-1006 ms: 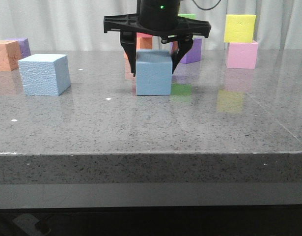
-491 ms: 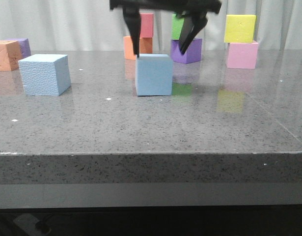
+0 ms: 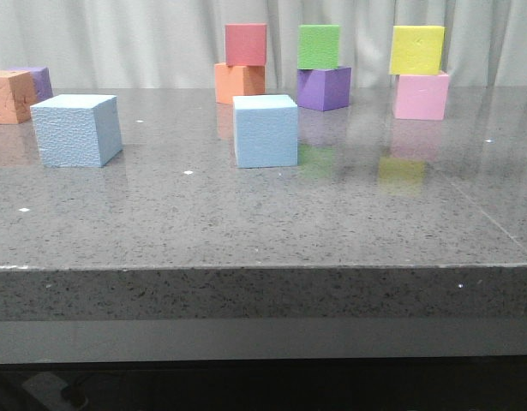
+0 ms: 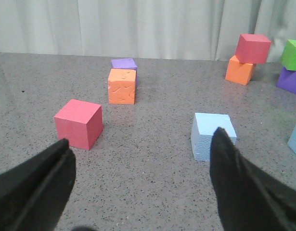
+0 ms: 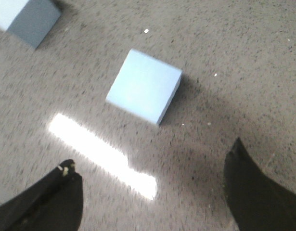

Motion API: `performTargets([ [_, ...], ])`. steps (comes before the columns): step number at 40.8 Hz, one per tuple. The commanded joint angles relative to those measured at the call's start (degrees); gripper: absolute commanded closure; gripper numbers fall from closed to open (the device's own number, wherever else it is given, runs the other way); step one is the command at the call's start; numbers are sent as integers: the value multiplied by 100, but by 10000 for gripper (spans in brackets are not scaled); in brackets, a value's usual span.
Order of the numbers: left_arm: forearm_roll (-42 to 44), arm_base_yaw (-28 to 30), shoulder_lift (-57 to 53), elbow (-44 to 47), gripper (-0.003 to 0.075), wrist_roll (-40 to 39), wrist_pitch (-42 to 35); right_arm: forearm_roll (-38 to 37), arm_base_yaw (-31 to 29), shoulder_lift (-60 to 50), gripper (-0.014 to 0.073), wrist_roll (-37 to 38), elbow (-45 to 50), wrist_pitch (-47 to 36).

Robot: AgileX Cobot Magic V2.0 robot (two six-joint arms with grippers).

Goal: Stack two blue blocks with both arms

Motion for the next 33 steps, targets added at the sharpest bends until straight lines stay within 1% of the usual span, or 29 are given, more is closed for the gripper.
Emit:
performTargets([
  [1,-1,6,95,-190,158,-3,-444,-20,-27,-750,-10,-318,300,-118],
  [10,-1,6,95,-190,158,-3,-444,-32,-27,-1801,-10,-610,1484,-867],
  [24,-1,6,95,-190,158,-3,-444,-32,-27,-3140,-10,-642,3278,-1909],
  [33,-1,6,95,-190,158,-3,-444,-32,-27,-4012,-10,-646,4481,-2993],
])
